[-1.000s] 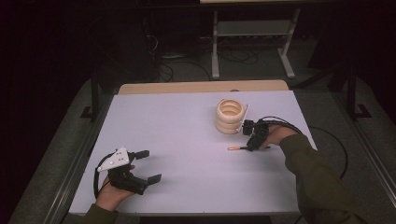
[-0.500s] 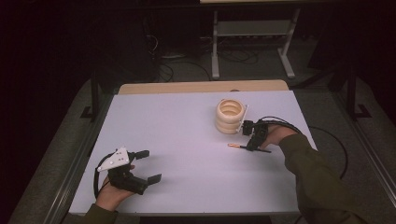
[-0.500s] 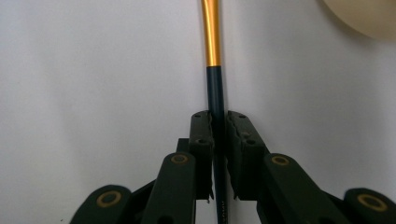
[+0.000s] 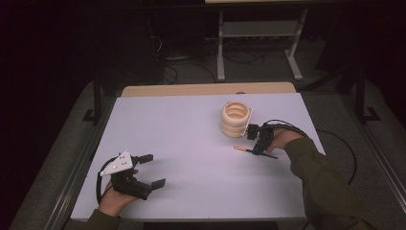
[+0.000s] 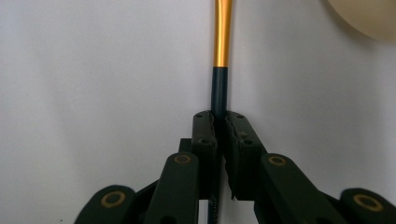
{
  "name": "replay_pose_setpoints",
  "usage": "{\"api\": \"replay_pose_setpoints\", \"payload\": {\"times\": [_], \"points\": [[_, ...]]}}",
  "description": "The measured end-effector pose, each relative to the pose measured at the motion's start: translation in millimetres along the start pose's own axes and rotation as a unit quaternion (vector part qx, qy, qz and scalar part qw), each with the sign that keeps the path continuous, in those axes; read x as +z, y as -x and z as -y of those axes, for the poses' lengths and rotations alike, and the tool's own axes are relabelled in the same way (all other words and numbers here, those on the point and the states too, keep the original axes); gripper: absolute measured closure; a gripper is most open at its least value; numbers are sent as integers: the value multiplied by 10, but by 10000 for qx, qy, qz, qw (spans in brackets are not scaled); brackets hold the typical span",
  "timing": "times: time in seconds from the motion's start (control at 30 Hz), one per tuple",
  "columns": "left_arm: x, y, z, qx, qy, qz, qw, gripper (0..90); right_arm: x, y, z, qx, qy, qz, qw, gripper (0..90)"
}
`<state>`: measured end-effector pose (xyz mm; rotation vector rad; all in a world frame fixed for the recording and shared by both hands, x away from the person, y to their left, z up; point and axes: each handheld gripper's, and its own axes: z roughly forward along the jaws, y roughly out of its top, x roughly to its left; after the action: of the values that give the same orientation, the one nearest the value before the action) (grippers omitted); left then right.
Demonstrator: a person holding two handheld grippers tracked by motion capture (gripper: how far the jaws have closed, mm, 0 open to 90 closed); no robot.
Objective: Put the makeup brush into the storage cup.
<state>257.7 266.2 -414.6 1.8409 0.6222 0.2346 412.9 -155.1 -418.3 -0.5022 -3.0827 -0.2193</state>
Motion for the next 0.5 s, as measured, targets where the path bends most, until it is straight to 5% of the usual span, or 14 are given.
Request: {"api": "replay_pose_setpoints", "payload": {"times": [0.5], "points": [[-1,-5,1,-1,8,2,10000,0,-72,-3,36,52,162,10,9999,820]]}}
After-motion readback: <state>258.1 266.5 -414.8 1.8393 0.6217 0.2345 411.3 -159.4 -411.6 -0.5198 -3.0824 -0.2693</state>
